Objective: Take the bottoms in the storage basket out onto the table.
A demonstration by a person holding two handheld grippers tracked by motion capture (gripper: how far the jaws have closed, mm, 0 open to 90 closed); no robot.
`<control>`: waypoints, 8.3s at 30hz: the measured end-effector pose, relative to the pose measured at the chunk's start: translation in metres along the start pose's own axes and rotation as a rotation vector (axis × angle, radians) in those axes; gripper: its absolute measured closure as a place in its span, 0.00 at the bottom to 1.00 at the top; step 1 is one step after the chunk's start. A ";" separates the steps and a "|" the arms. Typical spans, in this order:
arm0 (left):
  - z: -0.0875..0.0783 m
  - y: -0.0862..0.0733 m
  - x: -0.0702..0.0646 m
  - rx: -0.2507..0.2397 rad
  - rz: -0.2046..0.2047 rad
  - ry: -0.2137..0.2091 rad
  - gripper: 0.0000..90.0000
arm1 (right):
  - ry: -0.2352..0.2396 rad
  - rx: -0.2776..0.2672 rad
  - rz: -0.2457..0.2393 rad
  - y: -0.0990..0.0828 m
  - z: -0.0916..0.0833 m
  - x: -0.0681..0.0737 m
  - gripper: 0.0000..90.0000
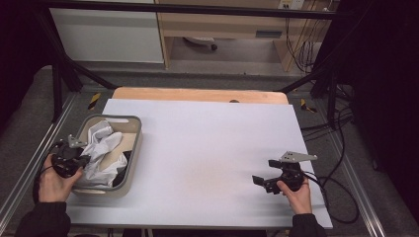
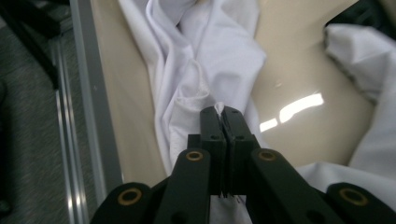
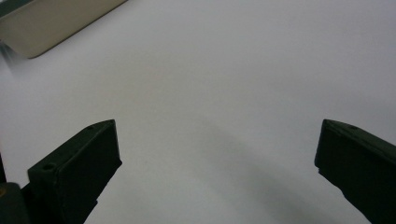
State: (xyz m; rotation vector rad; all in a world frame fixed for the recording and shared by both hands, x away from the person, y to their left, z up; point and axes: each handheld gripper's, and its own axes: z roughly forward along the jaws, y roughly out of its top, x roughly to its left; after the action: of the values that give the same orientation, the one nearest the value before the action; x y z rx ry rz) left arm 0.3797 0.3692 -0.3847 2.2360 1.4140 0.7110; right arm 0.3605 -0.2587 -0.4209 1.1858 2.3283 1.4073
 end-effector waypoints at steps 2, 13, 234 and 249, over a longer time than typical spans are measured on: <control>-0.004 0.002 -0.002 -0.039 0.005 -0.029 0.98 | 0.000 0.000 -0.001 0.000 0.000 0.000 0.01; -0.007 0.000 -0.001 -0.107 -0.042 -0.118 0.92 | 0.000 0.000 0.001 0.000 0.000 0.000 0.01; -0.082 0.016 0.003 -0.655 -0.202 -0.195 0.87 | -0.010 0.020 0.004 0.000 0.003 -0.001 0.01; -0.085 0.019 0.006 -0.709 -0.220 -0.194 0.87 | -0.010 0.021 0.003 0.000 0.003 -0.001 0.01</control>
State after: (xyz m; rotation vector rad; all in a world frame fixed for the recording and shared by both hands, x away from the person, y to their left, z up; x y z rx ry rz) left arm 0.3436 0.3716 -0.3051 1.5288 1.0659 0.7464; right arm 0.3628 -0.2571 -0.4231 1.2001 2.3408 1.3784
